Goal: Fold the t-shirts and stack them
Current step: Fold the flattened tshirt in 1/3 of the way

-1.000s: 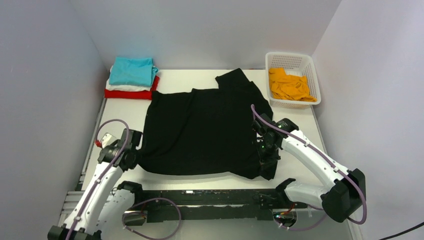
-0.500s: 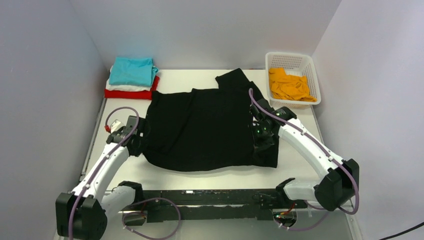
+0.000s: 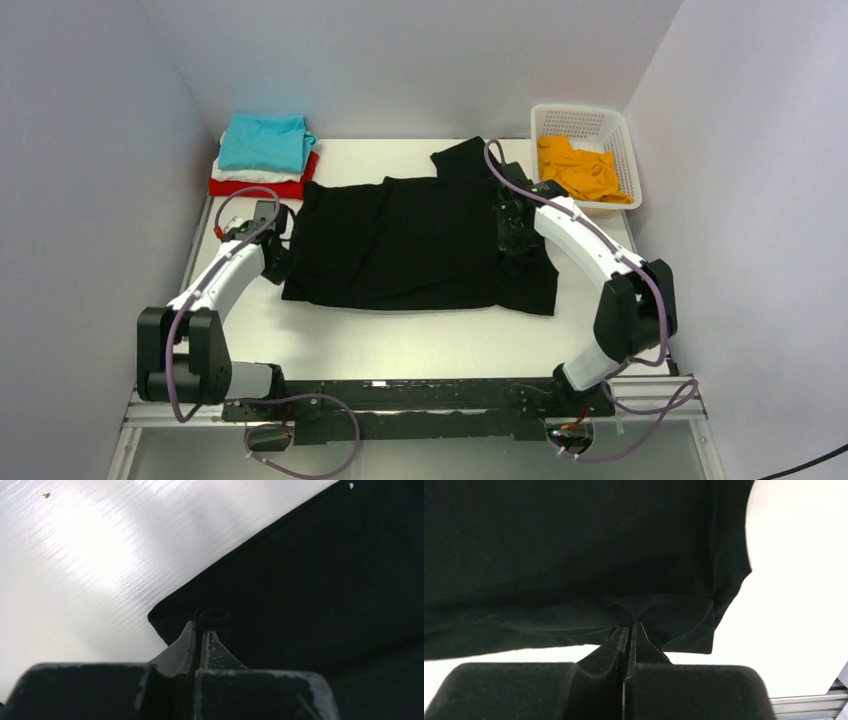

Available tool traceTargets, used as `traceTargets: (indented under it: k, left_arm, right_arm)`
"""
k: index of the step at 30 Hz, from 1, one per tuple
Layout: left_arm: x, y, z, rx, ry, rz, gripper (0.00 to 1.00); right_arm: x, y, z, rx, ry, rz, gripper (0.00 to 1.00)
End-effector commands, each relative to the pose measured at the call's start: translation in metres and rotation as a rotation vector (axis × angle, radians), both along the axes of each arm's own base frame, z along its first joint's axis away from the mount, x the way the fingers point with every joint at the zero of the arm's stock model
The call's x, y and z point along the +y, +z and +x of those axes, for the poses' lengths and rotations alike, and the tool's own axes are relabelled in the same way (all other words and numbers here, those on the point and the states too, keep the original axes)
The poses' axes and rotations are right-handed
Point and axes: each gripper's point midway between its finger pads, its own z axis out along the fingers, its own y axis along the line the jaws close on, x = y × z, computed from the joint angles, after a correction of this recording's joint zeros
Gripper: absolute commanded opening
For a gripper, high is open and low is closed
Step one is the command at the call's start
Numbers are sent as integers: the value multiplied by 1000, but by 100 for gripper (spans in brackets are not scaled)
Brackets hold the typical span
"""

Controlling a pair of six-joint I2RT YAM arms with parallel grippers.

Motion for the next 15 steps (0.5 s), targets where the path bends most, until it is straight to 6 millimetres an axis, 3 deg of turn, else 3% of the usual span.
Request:
traceTargets:
  k: [1,5,7,12,14,15]
  left_arm:
    - [4,10,26,-46,25,-7,0]
    - [6,3,30,-30,45,-14,0]
    - [8,0,31,-16,54,-14,5]
    - [11,-1,36,-17,60,-10,32]
    - [15,8,39,-36,68,-2,56]
    - [17,14,41,-52,69,1,71]
  right_arm:
    - [-16,8,43,-104,-45,-89,1]
    - [-15,-1,62,-100,-15,-100,3]
    - [-13,-5,72,-95,-6,-99,4]
    - [-3,-19,110,-95,50,-96,8]
    - [-1,-25,127,-93,64,-99,18]
    - [-1,-27,137,-103,60,-113,32]
